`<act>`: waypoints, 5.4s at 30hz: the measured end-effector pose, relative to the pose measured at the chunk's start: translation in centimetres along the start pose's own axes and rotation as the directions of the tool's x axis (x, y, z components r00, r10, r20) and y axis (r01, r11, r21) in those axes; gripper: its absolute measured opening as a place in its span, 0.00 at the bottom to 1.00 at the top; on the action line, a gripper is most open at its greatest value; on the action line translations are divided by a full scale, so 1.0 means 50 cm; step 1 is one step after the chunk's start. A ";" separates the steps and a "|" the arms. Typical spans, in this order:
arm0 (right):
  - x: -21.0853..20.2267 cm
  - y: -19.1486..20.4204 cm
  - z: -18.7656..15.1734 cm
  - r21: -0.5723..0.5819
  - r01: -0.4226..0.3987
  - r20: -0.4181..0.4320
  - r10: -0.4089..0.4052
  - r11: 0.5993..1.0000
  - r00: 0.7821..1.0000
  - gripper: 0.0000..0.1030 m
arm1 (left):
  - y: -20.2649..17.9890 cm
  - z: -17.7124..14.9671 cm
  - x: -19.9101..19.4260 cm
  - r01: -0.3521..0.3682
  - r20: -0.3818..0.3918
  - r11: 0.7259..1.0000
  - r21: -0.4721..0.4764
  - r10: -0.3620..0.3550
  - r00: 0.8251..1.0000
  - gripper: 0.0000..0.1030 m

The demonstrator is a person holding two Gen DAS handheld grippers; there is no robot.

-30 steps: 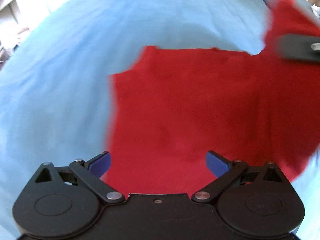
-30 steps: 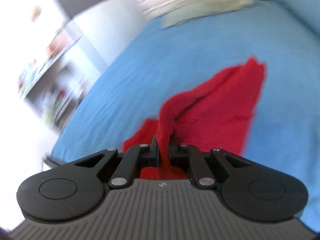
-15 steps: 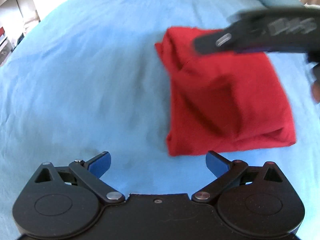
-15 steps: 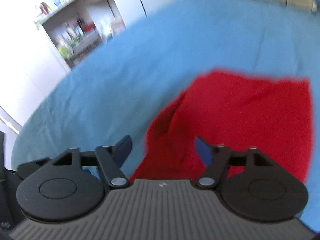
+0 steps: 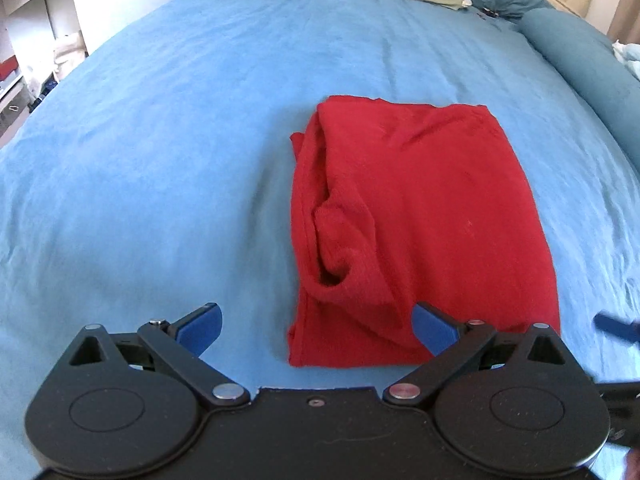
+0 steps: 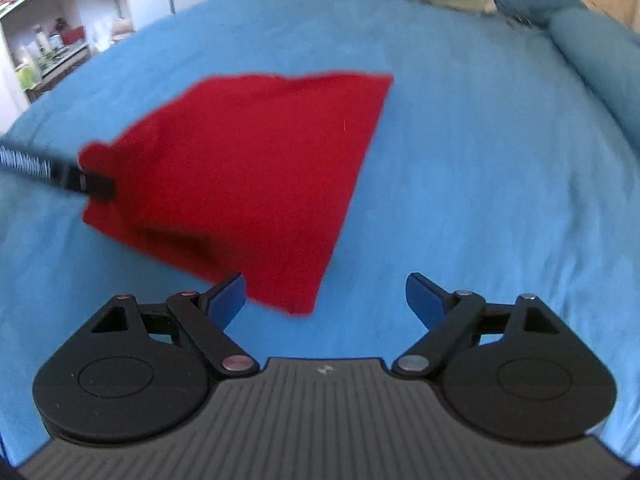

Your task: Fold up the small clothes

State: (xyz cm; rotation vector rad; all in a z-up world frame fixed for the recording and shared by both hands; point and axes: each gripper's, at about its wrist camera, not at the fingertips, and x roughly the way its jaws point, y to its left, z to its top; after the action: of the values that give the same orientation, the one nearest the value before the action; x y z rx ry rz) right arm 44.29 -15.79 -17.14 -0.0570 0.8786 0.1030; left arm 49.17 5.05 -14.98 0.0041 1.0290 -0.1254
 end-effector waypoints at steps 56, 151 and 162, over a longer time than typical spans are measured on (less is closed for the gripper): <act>0.015 -0.191 0.176 0.268 -0.279 -0.058 0.305 0.922 0.951 1.00 | 0.041 0.171 0.022 0.192 -0.035 0.979 0.071 -0.190 0.981 0.99; -0.836 0.000 -0.500 0.220 0.174 0.139 -0.208 0.960 0.968 1.00 | -0.217 -0.604 -0.739 -0.102 0.388 0.987 0.122 0.047 0.920 1.00; -0.839 -0.004 -0.505 0.237 0.184 0.129 -0.219 0.954 0.967 1.00 | -0.228 -0.607 -0.740 -0.112 0.414 0.982 0.151 0.041 0.910 1.00</act>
State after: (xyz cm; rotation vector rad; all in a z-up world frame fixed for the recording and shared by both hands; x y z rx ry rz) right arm -1.59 -21.10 -0.91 0.0705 0.7205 -0.1818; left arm 3.20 -0.61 1.63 0.1693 0.5936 -0.1358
